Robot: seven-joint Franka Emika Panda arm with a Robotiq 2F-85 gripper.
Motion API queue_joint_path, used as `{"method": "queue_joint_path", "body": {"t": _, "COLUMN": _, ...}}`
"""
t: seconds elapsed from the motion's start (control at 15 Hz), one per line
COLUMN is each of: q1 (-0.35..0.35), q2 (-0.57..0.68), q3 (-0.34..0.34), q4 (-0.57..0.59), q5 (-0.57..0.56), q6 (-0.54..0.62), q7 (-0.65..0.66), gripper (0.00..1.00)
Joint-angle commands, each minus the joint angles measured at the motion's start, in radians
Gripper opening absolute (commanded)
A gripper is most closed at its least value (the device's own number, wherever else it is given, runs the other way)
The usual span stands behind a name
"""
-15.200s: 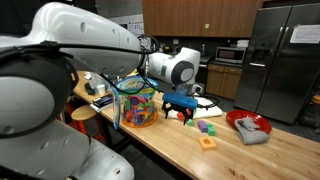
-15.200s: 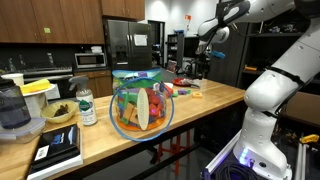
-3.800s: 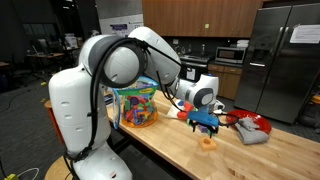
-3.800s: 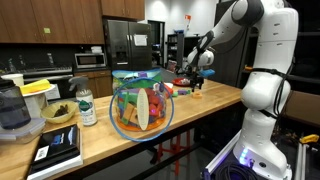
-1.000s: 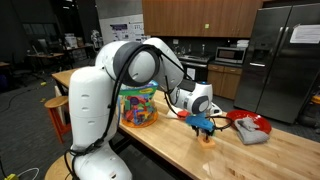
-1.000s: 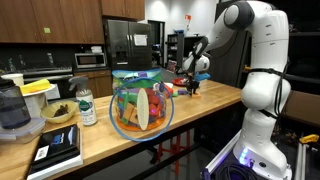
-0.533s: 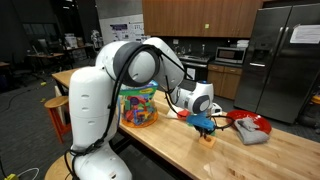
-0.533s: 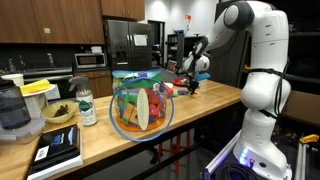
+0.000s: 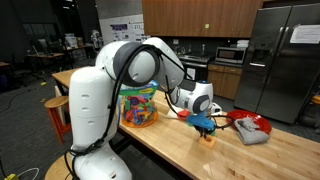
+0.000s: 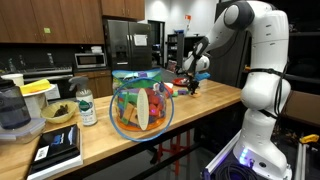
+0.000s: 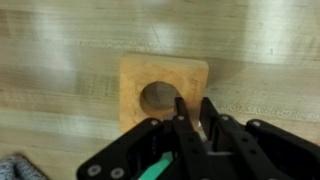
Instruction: Put the light orange block with a hole at the center into the plastic bag with blocks in it
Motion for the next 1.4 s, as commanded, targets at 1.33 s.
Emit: {"method": "queue_joint_path", "body": {"t": 1.33, "q1": 0.04, "q2": -0.265, "q3": 0.059, "q4": 0.119, "q5": -0.122, "q6": -0.23, "q7": -0.119, "gripper": 0.05}}
